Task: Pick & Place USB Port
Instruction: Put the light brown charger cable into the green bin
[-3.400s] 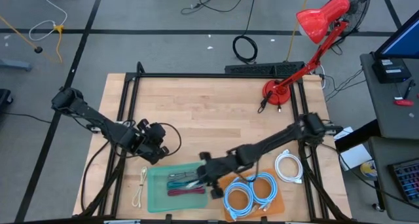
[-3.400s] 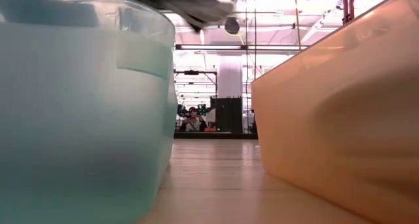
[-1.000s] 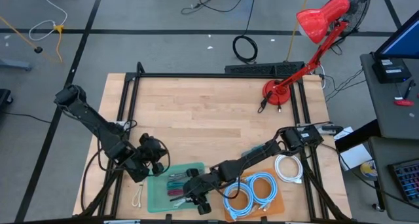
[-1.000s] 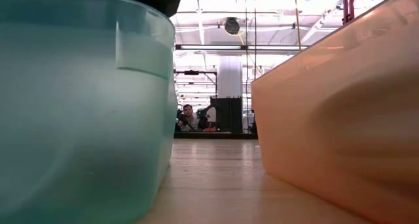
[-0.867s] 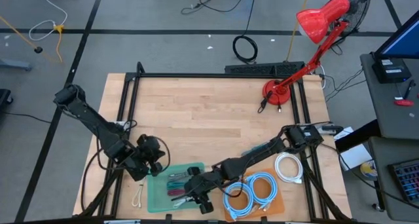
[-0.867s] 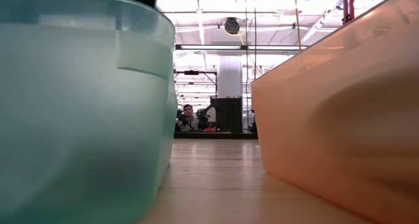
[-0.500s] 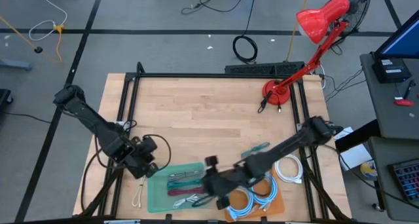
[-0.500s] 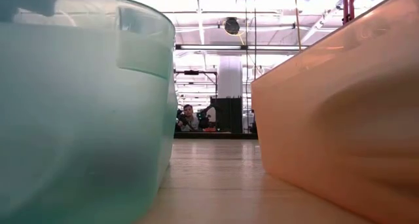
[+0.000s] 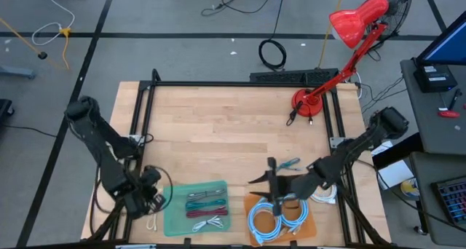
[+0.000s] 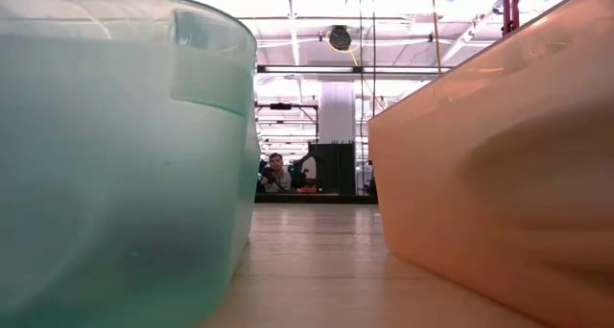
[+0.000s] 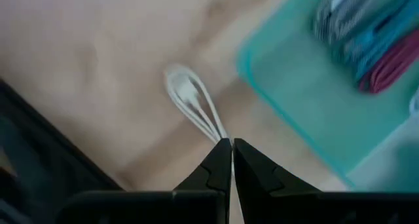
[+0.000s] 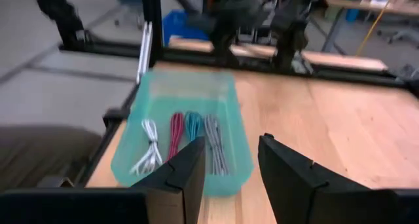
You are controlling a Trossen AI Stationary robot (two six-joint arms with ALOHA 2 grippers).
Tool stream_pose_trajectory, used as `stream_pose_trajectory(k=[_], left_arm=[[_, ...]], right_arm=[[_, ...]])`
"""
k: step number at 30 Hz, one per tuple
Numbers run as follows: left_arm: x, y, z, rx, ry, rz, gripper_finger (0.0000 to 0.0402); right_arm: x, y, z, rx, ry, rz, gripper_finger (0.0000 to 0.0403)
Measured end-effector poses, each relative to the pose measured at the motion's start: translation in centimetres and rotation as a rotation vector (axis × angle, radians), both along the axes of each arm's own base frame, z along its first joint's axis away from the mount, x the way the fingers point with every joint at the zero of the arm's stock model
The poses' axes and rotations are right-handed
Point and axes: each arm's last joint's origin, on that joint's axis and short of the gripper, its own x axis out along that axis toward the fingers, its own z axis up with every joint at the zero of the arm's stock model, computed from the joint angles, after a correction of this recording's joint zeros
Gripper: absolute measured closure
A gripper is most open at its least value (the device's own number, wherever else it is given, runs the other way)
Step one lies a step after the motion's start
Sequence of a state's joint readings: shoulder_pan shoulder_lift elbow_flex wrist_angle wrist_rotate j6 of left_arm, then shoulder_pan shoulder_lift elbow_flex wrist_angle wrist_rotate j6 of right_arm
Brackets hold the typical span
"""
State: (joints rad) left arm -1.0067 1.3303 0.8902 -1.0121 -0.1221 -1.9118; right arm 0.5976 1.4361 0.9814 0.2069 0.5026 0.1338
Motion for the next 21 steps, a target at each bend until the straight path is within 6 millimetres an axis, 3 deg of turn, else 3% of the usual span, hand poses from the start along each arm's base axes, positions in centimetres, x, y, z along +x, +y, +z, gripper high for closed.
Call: stream_pose_trajectory(k=[7, 12, 15, 21], left_arm=[[0.3, -3.7, -3.8, -0.044, 0.104, -0.031, 0.0382], [0.8, -4.5, -5.9, -0.035, 0.201, -0.04, 0.0376], [0.9, -4.5, -6.4, -0.023, 0.219, -0.045, 0.035], [1.1, -4.1, -6.3, 0.016, 0.184, -0.036, 0.0261]], right_arm=[[-1.3, -0.4, 0.6, -0.028, -0.08, -0.034, 0.0273], [-1.3, -0.4, 0.6, -0.044, -0.083, -0.057, 0.0273], [-1.3, -0.5, 0.6, -0.045, -0.083, -0.061, 0.0273], [-1.2, -0.5, 0.6, -0.046, -0.081, -0.063, 0.0273]])
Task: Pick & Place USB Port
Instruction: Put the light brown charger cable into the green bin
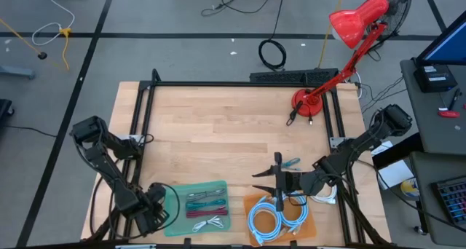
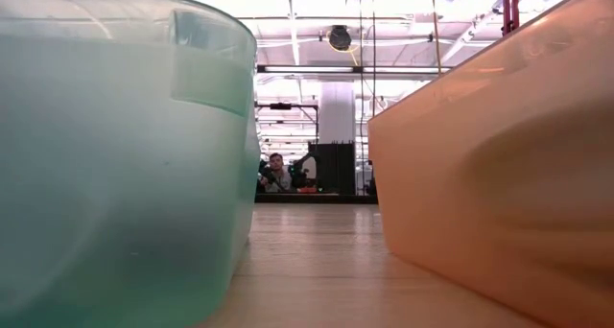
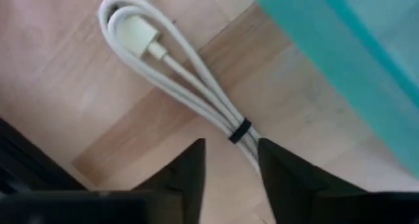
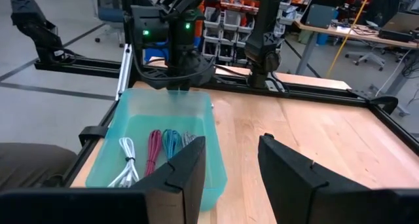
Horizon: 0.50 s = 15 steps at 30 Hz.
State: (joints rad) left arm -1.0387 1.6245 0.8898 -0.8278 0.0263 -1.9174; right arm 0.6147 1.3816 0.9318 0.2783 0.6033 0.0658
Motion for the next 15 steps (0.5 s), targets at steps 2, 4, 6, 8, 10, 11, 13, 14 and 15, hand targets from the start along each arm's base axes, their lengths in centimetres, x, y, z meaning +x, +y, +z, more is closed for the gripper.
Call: stream_pose_trajectory(k=[2, 4, 6, 8, 10, 11, 13, 14, 15], left_arm=[[0.16, 0.09, 0.0, 0.0, -0.001, -0.003, 0.0233], [0.25, 0.1, 0.0, -0.004, -0.003, -0.003, 0.0211], [0.35, 0.1, 0.0, -0.008, -0.008, -0.01, 0.0194], [0.5, 0.14, 0.0, -0.004, -0.021, -0.006, 0.0184], [0.63, 0.22, 0.01, 0.002, -0.033, -0.001, 0.018], [0.68, 0.25, 0.01, 0.004, -0.036, 0.002, 0.0179], [0.72, 0.24, -0.06, 0.007, -0.037, 0.003, 0.0181], [0.73, 0.23, -0.1, 0.007, -0.037, 0.003, 0.0184], [0.74, 0.21, -0.17, 0.009, -0.036, 0.004, 0.0189]], right_arm=[[0.01, -0.05, -0.06, -0.005, 0.006, -0.002, 0.0273], [0.04, -0.13, -0.14, -0.009, 0.012, -0.005, 0.0273], [0.05, -0.15, -0.15, -0.01, 0.014, -0.007, 0.0273], [0.05, -0.16, -0.15, -0.01, 0.013, -0.008, 0.0273], [0.05, -0.16, -0.15, -0.01, 0.013, -0.008, 0.0273], [0.05, -0.15, -0.15, -0.01, 0.013, -0.008, 0.0273], [0.05, -0.15, -0.15, -0.01, 0.013, -0.008, 0.0273], [0.05, -0.14, -0.14, -0.009, 0.012, -0.008, 0.0273], [0.05, -0.14, -0.13, -0.009, 0.011, -0.008, 0.0273]])
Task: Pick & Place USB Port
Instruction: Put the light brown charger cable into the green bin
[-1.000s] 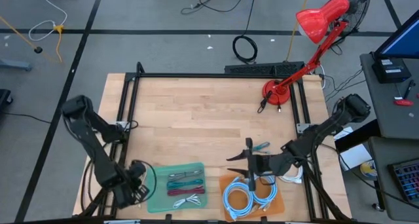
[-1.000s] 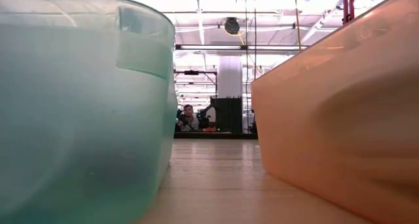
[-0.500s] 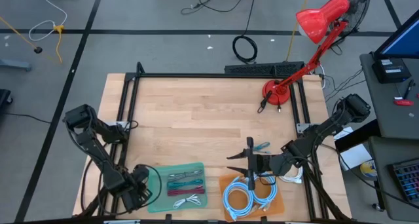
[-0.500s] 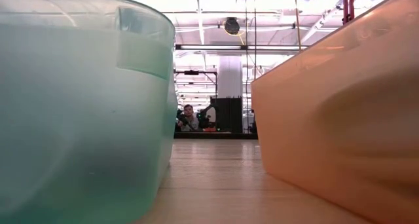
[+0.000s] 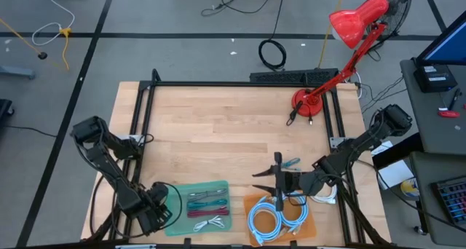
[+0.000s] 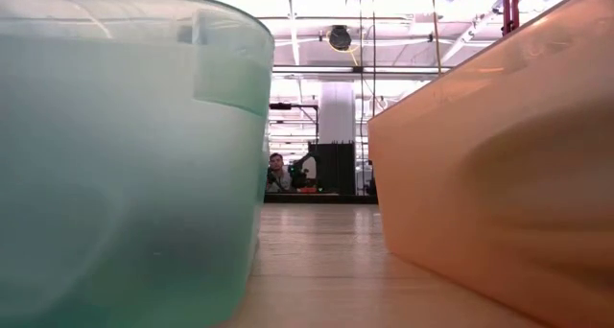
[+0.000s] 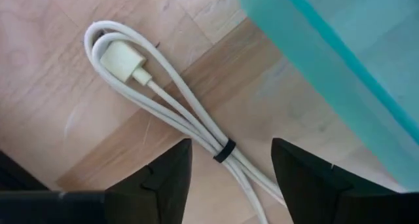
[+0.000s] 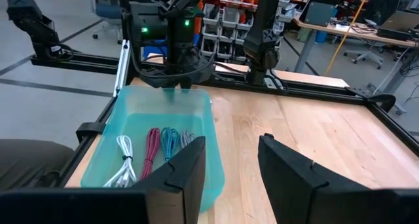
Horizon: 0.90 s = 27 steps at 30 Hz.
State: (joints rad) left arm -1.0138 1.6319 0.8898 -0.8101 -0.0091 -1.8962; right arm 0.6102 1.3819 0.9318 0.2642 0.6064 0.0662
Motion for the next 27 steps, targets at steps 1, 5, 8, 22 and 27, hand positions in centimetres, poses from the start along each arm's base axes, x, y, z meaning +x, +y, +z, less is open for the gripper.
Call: stream_pose_trajectory(k=[1, 5, 8, 22, 27], left_arm=[[0.0, 0.0, -0.1, 0.002, 0.002, 0.002, 0.0196], [0.1, -0.3, -0.6, 0.006, 0.022, 0.02, 0.0236], [0.1, -0.4, -1.0, 0.007, 0.043, 0.034, 0.0281], [-3.0, 3.3, 4.6, 0.243, 0.257, 0.068, 0.0396], [-2.1, 4.9, 8.2, 0.315, 0.015, -0.026, 0.0399]], right_arm=[[0.0, 0.0, 0.0, 0.0, 0.0, 0.0, 0.0273], [0.0, 0.0, 0.0, 0.0, 0.0, 0.0, 0.0273], [0.0, 0.0, 0.0, 0.001, 0.0, 0.003, 0.0273], [0.0, 0.0, -0.1, 0.019, 0.013, 0.002, 0.0273], [0.0, 0.0, -0.1, 0.019, 0.013, 0.002, 0.0273]])
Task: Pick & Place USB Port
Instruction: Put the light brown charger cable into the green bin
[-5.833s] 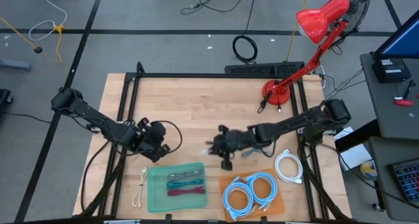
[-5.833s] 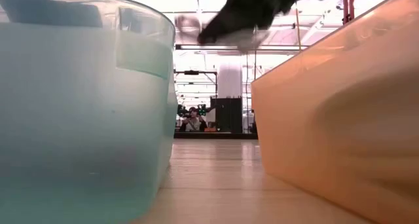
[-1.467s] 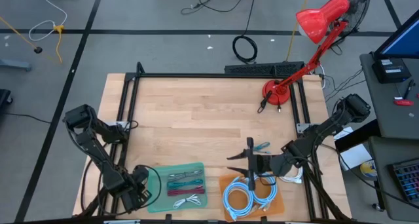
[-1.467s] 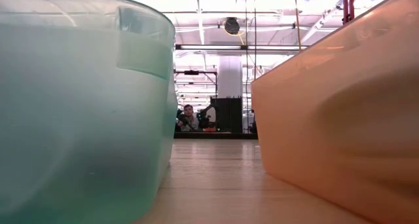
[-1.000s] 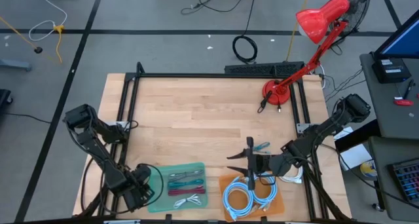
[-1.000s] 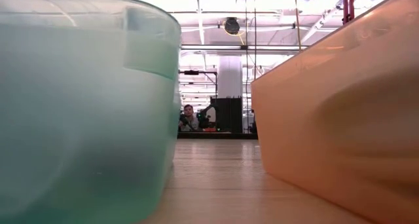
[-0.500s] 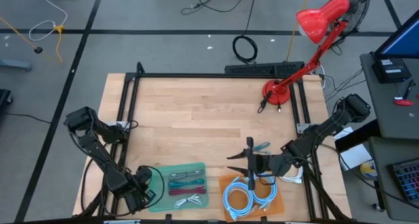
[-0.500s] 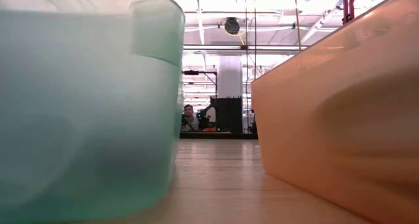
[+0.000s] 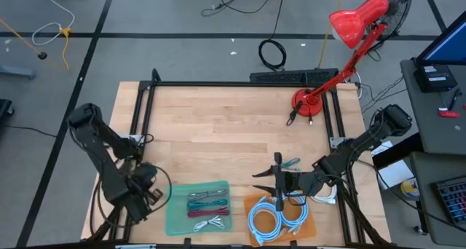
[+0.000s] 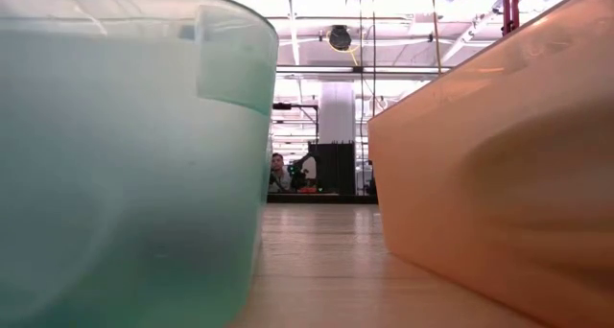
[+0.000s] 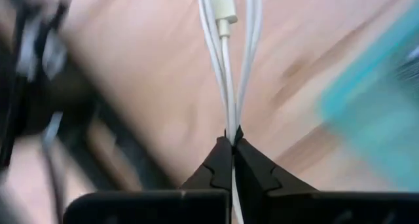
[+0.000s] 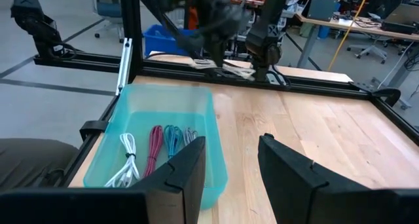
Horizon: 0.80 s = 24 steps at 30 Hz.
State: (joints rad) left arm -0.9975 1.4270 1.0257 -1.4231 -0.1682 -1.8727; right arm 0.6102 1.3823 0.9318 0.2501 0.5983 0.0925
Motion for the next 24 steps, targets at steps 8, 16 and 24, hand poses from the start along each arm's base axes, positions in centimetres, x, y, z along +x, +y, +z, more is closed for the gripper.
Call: stream_pose_trajectory(k=[8, 16, 24], left_arm=[[5.6, -0.1, 2.1, -0.024, -0.295, -0.378, 0.04], [10.6, -2.6, 0.5, -0.184, -0.418, -0.71, 0.0401], [12.7, -5.0, -4.4, -0.302, -0.298, -0.835, 0.0401]], right_arm=[[0.0, 0.0, 0.0, -0.002, 0.002, 0.0, 0.0273], [0.0, 0.0, -0.1, -0.008, 0.013, 0.0, 0.0273], [0.0, 0.0, -0.1, -0.007, 0.013, -0.001, 0.0273]])
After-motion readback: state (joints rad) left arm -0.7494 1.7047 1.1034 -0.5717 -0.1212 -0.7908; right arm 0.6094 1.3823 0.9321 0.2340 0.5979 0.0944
